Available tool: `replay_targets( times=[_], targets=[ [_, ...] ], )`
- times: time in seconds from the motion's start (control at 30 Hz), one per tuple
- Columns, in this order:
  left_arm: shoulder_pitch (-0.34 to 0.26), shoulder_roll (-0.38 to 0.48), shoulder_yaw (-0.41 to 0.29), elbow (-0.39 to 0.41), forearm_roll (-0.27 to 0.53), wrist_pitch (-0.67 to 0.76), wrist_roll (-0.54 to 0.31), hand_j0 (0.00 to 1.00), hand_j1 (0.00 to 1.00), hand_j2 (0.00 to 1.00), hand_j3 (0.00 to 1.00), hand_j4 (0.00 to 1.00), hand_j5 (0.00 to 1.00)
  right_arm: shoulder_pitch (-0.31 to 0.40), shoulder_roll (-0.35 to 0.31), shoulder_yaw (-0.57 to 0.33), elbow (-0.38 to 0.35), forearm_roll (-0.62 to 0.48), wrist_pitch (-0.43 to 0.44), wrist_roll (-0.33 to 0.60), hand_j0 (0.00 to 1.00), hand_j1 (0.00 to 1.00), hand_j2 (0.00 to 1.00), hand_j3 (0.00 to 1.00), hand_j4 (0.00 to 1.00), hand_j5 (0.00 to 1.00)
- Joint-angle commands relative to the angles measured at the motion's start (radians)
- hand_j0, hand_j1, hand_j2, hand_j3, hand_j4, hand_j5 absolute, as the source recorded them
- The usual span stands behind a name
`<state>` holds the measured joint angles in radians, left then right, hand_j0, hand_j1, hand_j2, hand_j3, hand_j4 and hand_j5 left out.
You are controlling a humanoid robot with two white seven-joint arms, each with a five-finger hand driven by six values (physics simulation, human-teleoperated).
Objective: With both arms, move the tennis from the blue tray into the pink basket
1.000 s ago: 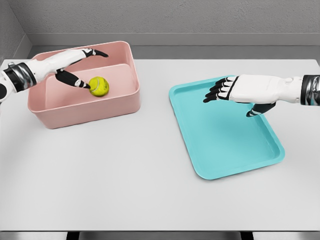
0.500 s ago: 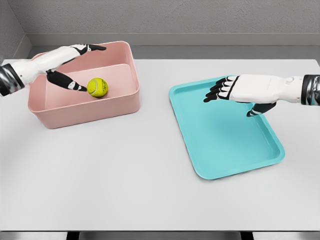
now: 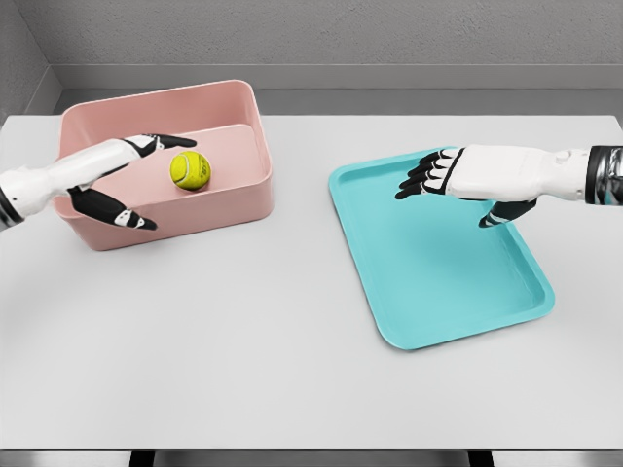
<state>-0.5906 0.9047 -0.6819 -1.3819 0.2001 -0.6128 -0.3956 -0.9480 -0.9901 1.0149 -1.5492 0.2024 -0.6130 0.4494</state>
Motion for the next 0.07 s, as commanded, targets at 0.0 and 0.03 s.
replay_targets(
  times=[0.0,0.03],
  targets=[
    [0.003,0.02,0.001,-0.016,0.013,0.002,0.001,1.0,1.0,1.0,1.0,1.0,1.0,0.0,-0.001,-0.001,0.0,-0.006,0.002,-0.001,1.0,1.0,1.0,1.0,1.0,1.0],
    [0.009,0.022,0.001,-0.019,0.015,0.002,0.001,1.0,1.0,1.0,1.0,1.0,1.0,0.0,-0.001,-0.001,0.0,-0.006,0.002,0.0,1.0,1.0,1.0,1.0,1.0,1.0]
  ],
)
